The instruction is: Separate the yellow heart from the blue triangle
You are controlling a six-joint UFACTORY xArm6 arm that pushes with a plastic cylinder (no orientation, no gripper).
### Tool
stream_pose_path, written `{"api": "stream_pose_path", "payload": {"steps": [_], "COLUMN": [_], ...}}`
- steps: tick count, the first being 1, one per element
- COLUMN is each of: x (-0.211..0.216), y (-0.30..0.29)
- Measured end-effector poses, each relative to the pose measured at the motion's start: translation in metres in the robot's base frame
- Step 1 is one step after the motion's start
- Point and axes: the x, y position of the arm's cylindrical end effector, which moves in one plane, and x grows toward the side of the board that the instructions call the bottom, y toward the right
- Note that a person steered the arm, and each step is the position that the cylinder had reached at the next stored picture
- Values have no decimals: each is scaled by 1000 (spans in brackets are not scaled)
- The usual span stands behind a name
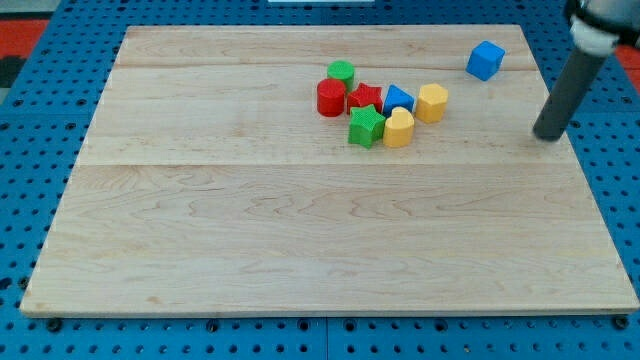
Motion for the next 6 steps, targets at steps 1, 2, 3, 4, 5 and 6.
{"api": "stream_pose_path", "payload": {"steps": [1,2,3,4,5,6], "x": [52,24,-23,-62,-101,-142], "y": [-87,-133,-155,-154,-154,-146]}}
